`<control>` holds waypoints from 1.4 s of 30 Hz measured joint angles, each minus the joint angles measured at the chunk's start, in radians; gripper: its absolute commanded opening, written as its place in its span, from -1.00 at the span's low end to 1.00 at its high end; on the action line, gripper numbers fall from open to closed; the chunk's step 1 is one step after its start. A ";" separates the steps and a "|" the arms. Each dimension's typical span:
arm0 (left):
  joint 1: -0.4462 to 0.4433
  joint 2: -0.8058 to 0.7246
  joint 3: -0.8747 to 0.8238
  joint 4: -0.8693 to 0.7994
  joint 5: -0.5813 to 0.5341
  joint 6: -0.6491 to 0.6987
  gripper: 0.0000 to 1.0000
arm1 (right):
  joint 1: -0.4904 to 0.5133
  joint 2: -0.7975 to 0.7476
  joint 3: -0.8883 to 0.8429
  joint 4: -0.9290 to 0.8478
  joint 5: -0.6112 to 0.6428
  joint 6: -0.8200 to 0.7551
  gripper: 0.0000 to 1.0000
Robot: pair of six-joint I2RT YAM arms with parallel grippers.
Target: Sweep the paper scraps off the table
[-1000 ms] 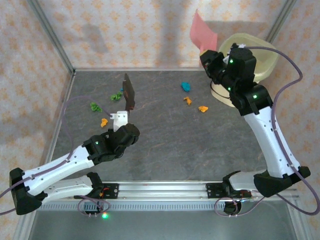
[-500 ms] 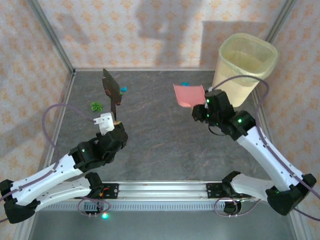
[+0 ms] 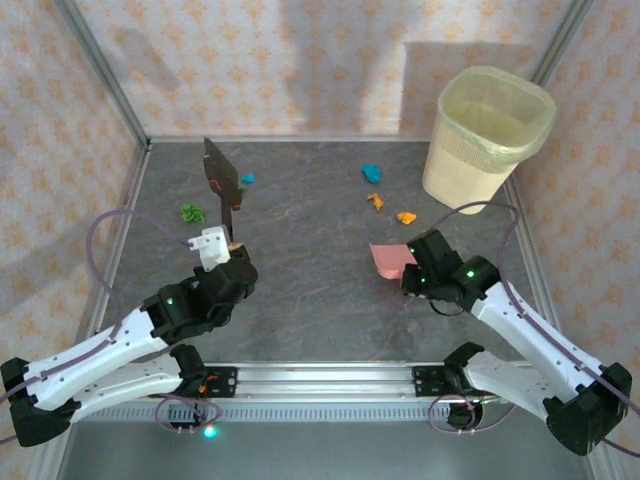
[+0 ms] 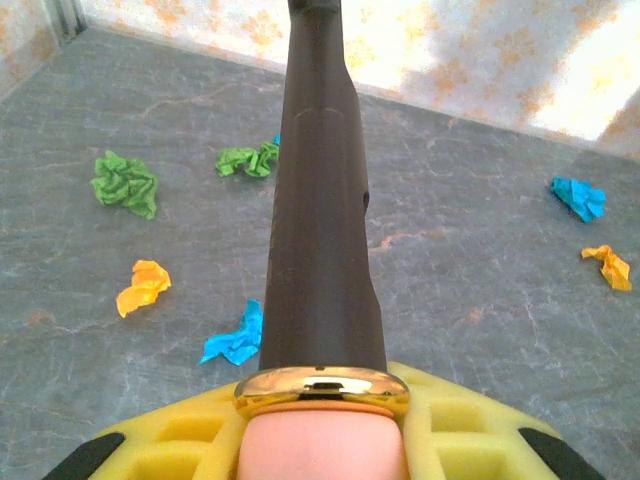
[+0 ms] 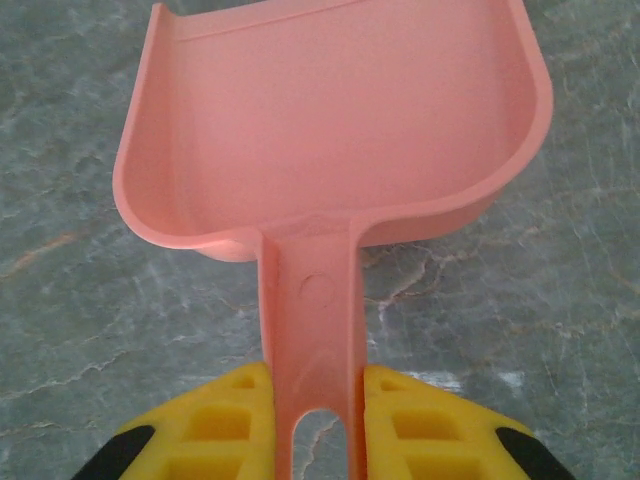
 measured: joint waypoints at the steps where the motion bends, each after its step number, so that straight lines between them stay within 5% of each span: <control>1: 0.003 0.012 0.001 0.005 0.016 0.003 -1.00 | 0.004 0.000 -0.005 -0.003 0.006 0.006 -1.00; 12: 0.021 0.278 0.221 -0.005 0.303 0.007 -1.00 | 0.111 0.065 -0.043 0.020 0.103 0.065 -1.00; 27: 0.025 0.731 0.693 -0.018 0.747 -0.060 -1.00 | 0.098 0.046 -0.164 0.132 0.199 0.134 -1.00; 42: 0.082 1.164 1.193 -0.099 0.902 -0.127 -1.00 | 0.040 0.048 -0.206 0.195 0.196 0.134 -1.00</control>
